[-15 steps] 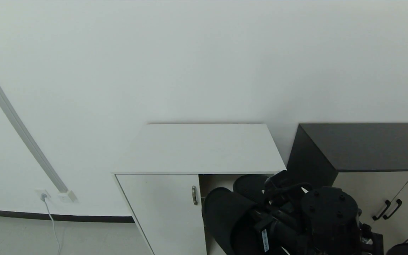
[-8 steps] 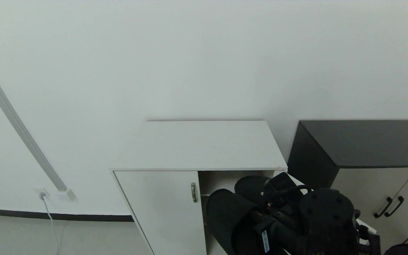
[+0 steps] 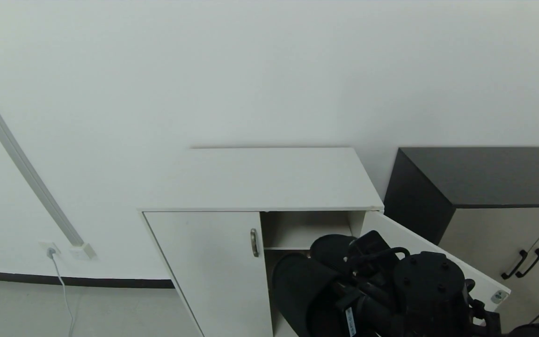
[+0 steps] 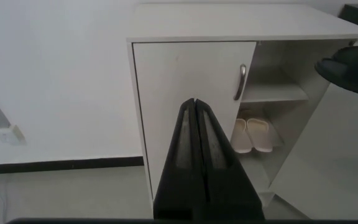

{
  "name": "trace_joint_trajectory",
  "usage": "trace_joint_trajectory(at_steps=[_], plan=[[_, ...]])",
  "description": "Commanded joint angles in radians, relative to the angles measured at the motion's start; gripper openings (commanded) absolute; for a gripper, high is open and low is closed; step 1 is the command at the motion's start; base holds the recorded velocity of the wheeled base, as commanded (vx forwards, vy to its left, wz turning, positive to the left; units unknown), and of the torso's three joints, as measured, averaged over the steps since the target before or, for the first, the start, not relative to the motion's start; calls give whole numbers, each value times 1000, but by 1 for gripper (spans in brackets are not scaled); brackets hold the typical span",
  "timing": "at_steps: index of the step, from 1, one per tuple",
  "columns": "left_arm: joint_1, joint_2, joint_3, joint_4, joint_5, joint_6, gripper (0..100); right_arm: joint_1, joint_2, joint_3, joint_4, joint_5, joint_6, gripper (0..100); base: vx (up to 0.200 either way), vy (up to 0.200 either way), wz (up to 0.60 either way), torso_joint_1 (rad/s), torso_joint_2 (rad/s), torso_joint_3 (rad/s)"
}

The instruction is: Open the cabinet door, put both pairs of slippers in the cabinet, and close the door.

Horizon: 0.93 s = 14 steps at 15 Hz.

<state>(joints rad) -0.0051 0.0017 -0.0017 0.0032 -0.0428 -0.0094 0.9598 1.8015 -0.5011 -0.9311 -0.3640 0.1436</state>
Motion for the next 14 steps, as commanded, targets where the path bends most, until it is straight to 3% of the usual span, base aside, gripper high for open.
trace_joint_trajectory(at_steps=[1,14], plan=[[1,1,0,0,0,-1,0,0,13,-1,0,0,-1,0,0,0,0,-212,505,286],[-1,1,0,0,0,-1,0,0,32,13,-26,-1,-9,0,0,0,0,-213,528,318]])
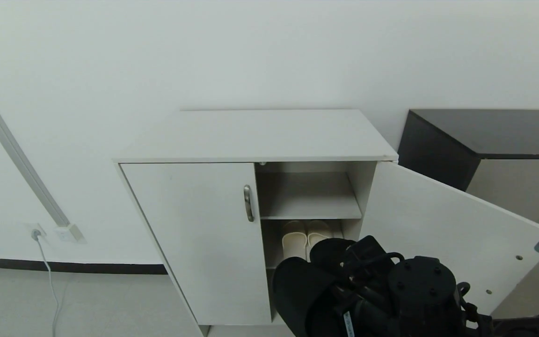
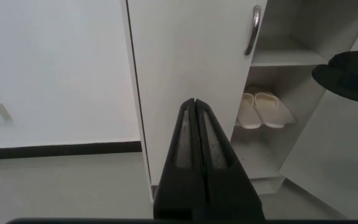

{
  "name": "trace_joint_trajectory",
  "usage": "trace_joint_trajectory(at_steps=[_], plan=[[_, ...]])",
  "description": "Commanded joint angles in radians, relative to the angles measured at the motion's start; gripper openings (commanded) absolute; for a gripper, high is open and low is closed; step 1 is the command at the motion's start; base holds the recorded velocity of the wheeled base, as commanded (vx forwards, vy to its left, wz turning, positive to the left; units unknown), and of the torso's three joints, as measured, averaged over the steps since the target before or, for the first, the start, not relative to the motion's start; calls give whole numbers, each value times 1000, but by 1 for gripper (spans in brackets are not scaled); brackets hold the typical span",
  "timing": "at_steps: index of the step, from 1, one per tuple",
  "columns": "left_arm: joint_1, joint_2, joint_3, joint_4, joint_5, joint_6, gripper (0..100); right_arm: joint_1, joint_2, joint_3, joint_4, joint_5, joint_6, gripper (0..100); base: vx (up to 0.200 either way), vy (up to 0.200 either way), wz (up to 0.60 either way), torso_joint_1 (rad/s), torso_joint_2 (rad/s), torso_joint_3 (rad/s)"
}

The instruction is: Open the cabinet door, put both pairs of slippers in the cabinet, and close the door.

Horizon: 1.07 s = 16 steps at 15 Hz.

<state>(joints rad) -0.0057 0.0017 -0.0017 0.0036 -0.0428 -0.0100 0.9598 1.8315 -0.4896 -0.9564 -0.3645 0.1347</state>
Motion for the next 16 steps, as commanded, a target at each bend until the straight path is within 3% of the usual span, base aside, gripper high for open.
trace_joint_trajectory(at_steps=[1,10,16], plan=[[1,1,0,-1,0,-1,0,0,2,5,-4,-1,0,0,0,0,0,-178,491,320],[1,1,0,-1,0,-1,0,0,11,8,-39,1,-18,0,0,0,0,-131,472,335],[1,1,0,-1,0,-1,0,-3,18,8,-39,1,-18,0,0,0,0,-40,432,379]])
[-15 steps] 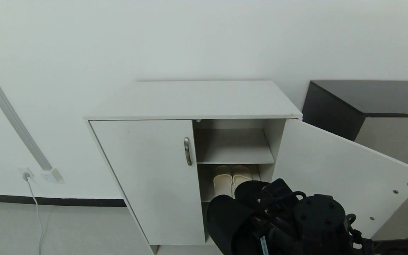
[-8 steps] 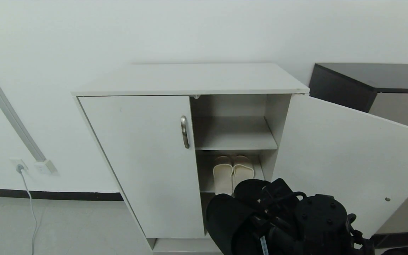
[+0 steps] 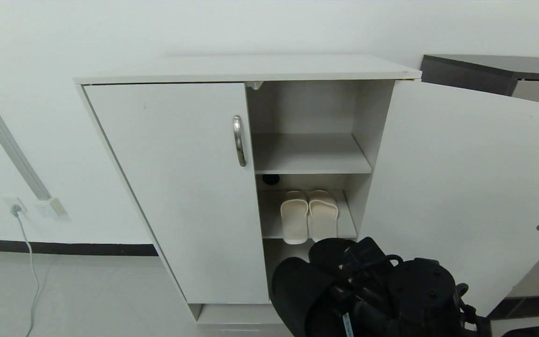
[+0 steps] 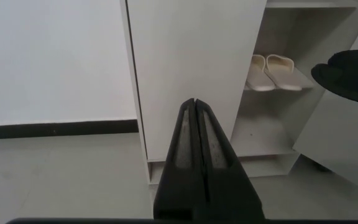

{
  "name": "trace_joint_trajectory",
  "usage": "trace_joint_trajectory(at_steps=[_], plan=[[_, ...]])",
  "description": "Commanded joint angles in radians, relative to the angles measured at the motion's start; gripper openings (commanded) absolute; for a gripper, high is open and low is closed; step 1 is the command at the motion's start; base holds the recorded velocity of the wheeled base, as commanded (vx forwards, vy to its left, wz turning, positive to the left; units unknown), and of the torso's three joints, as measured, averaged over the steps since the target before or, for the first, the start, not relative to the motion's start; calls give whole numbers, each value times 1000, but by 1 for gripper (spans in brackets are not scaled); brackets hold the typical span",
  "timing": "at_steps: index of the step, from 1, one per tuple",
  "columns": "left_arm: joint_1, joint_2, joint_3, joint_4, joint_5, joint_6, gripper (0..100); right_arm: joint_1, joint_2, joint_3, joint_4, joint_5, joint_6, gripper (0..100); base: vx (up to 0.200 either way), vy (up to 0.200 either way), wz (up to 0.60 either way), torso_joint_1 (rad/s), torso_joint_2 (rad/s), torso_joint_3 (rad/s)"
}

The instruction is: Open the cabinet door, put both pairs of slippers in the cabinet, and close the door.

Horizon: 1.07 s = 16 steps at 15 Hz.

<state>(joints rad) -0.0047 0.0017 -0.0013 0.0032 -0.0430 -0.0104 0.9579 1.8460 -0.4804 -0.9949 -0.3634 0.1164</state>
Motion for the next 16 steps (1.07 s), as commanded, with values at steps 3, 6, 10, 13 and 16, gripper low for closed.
trace_joint_trajectory(at_steps=[3,6,10,13,16], plan=[[0,0,0,0,-2,0,0,-7,9,-6,-8,-2,-4,0,0,0,0,4,141,128],[0,0,0,0,2,1,0,-14,25,-6,-34,-14,-47,0,0,0,0,0,0,0],[0,1,0,1,-3,4,0,13,165,-283,-27,-327,-32,0,0,0,0,0,0,0],[0,1,0,1,-3,12,0,21,154,-544,288,-394,60,0,0,0,0,0,0,0],[0,1,0,1,-3,12,0,19,137,-876,742,-480,212,0,0,0,0,0,0,0]])
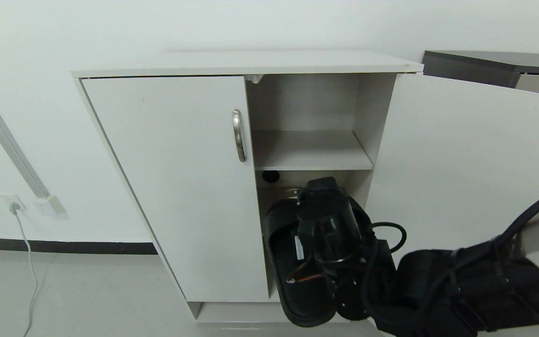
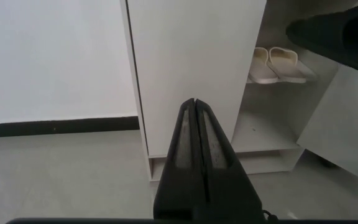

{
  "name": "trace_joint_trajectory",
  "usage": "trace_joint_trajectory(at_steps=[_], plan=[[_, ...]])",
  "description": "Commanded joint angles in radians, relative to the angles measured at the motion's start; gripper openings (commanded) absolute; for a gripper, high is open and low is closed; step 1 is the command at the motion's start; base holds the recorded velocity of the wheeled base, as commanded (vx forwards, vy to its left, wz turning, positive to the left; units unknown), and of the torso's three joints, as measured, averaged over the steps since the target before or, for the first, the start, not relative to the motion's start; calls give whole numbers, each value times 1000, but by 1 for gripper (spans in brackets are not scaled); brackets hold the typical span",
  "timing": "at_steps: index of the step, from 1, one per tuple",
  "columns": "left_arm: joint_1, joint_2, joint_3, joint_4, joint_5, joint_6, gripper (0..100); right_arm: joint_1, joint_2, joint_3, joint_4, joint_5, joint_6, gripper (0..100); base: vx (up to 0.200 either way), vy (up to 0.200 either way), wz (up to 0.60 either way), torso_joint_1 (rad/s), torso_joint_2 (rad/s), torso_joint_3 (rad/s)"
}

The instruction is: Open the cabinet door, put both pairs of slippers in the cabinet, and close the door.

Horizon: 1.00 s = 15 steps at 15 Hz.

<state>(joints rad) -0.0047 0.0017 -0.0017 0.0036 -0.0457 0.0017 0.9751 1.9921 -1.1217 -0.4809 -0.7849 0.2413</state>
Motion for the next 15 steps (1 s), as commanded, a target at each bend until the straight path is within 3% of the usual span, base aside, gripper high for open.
trace_joint_trajectory(at_steps=[1,4,10,15], plan=[[0,1,0,1,1,0,0,2,-7,-299,303,-66,99,0,0,0,0,0,0,0],[0,1,0,1,1,0,0,2,17,-389,335,-108,95,0,0,0,0,0,0,0],[-1,1,0,-1,1,0,0,-3,22,-362,334,-140,92,0,0,0,0,0,0,0],[0,0,0,1,1,-2,0,-10,24,-349,331,-140,92,0,200,0,0,-2,0,4]])
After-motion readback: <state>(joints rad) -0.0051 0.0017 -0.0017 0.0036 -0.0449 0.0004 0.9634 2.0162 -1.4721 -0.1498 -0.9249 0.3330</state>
